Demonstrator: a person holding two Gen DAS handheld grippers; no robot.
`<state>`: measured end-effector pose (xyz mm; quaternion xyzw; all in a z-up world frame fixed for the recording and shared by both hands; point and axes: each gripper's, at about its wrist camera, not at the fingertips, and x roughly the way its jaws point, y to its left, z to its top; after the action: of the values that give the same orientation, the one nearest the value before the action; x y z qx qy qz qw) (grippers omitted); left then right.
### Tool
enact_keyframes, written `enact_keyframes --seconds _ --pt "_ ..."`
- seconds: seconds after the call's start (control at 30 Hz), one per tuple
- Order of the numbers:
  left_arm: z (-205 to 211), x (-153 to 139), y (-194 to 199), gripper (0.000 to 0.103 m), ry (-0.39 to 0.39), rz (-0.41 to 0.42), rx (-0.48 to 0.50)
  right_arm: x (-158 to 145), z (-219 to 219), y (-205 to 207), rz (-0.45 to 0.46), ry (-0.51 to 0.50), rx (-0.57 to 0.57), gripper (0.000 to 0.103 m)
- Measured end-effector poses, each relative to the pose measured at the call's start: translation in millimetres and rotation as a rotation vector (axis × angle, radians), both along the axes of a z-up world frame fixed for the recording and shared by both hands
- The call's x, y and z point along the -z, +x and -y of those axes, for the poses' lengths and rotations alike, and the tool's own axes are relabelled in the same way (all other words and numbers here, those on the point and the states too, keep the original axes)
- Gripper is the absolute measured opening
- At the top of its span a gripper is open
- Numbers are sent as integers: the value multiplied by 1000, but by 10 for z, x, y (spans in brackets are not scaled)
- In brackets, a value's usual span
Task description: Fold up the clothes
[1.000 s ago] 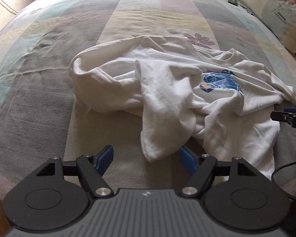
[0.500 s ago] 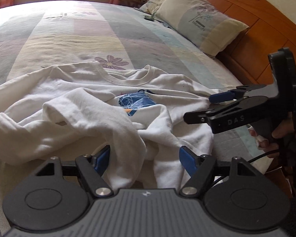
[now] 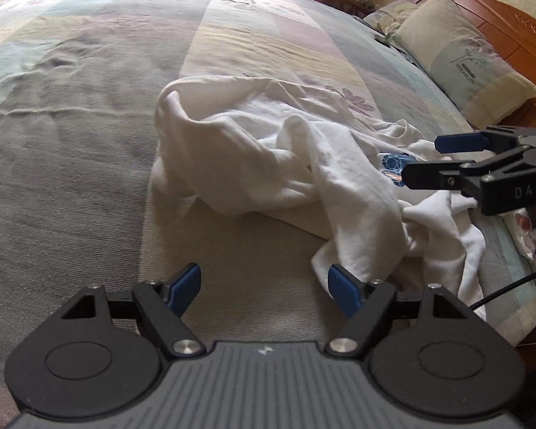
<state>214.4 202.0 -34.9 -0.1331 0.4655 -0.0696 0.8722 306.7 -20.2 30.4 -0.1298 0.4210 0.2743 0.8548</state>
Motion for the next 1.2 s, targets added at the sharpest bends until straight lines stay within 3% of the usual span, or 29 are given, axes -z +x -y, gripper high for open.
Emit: enact_keyframes --seconds 0.1,0.33,0.43,0.6,0.7,0.93,1.03,1.07,1.2 --pt "-104 -12 -29 78 -6 10 -28 85 -340 -43 -9 -21 -70 103" --pt "-122 -8 -45 78 8 7 -30 530 -563 -12 62 -308 -36 103" --pt "-102 17 16 78 8 5 -14 451 -197 95 43 -275 66 103" --pt "2 48 214 78 -11 22 25 379 -19 16 58 -259 104 103" --pt "75 126 390 78 -60 -4 21 336 86 -32 66 -249 127 103" --pt "114 236 567 81 -136 -43 -80 236 332 -144 87 -228 179 103" --pt "65 232 626 81 -155 -43 -177 178 372 -208 102 -215 177 103" --pt "68 225 653 81 -128 -39 -214 158 385 -229 108 -210 176 103" --pt "185 241 780 81 106 -37 -340 94 432 -319 137 -193 161 103"
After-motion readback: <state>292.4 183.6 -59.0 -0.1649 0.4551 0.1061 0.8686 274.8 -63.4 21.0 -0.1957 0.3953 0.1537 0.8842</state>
